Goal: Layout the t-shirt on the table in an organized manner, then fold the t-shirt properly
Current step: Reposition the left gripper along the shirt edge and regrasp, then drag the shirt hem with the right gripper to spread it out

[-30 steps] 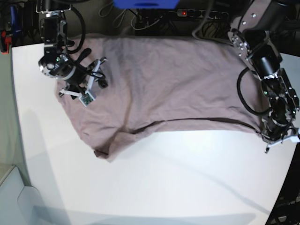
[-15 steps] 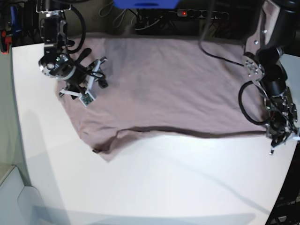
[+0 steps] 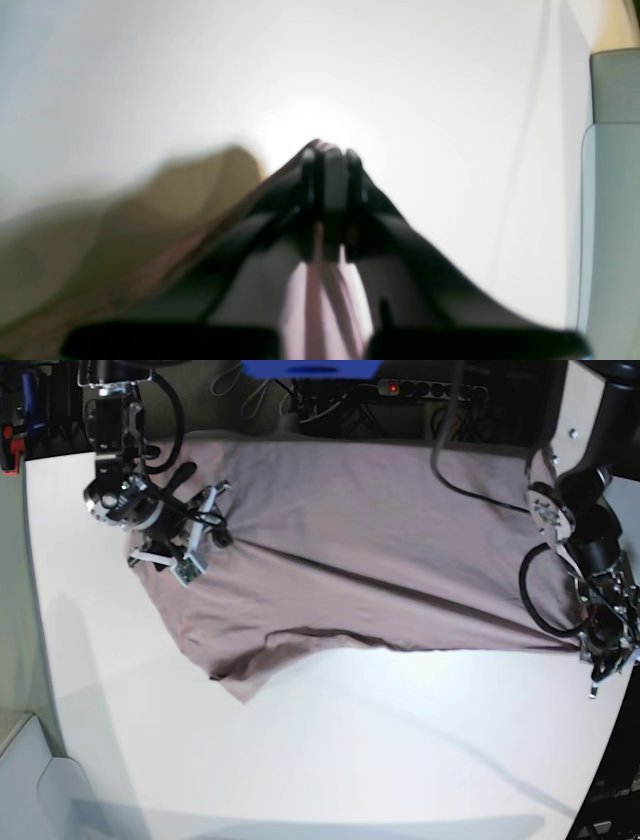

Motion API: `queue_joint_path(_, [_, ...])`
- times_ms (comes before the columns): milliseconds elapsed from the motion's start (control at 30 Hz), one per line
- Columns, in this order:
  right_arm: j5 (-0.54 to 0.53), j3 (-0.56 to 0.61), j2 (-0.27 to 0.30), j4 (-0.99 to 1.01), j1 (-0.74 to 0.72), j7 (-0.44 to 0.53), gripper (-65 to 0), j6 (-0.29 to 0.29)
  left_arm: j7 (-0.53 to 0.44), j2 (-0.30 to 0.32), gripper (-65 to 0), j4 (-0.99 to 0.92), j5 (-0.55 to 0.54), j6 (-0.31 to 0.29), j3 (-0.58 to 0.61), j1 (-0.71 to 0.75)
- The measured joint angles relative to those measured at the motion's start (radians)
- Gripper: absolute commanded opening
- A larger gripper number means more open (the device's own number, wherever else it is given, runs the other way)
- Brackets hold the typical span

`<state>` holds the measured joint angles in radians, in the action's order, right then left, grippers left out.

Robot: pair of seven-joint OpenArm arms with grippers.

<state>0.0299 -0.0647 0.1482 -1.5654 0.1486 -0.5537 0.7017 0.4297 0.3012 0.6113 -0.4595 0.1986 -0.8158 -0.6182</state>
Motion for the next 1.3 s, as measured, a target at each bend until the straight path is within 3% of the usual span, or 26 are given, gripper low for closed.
queue_joint_path(100, [-0.001,0.0,0.0,0.0,0.009,0.01,-36.1,0.0,-0.001,0.0,-62.2,0.0,-0.002,0.0,0.0,0.018])
queue_joint_path(167, [-0.001,0.0,0.0,0.0,0.01,0.01,-36.1,0.0,-0.002,0.0,-55.4,0.0,-0.002,0.0,0.0,0.041])
queue_joint_path(267, [-0.001,0.0,0.0,0.0,0.01,0.008,-36.1,0.0,-0.002,0.0,-36.9,0.0,0.0,0.0,-0.008,0.073])
queue_joint_path(367, [-0.001,0.0,0.0,0.0,0.01,0.009,-36.1,0.0,-0.016,0.001,-14.5,0.008,-0.006,-0.003,-0.003,0.074])
queue_joint_path(467, [-0.001,0.0,0.0,-0.002,0.01,0.008,-36.1,0.0,0.04,0.005,0.0,0.031,-0.009,-0.012,-0.005,0.074])
queue_joint_path(633, [-0.001,0.0,0.0,-0.008,0.016,0.006,-36.1,0.0,0.171,0.014,0.0,0.147,0.0,-0.001,-0.008,0.109])
queue_joint_path(767, [0.0,0.0,0.0,-0.011,0.017,0.004,-36.1,0.0,0.252,0.001,0.0,0.345,-0.003,0.0,-0.009,0.166])
queue_joint_path(1133, [0.019,0.003,0.018,-0.081,0.013,-0.03,-36.1,0.0,0.405,-0.104,0.0,0.756,0.003,-0.008,0.007,0.364])
queue_joint_path(1300, [0.017,0.003,0.023,-0.093,-0.051,-0.031,-36.1,0.0,0.433,-0.187,0.0,0.93,0.001,-0.008,0.132,0.5])
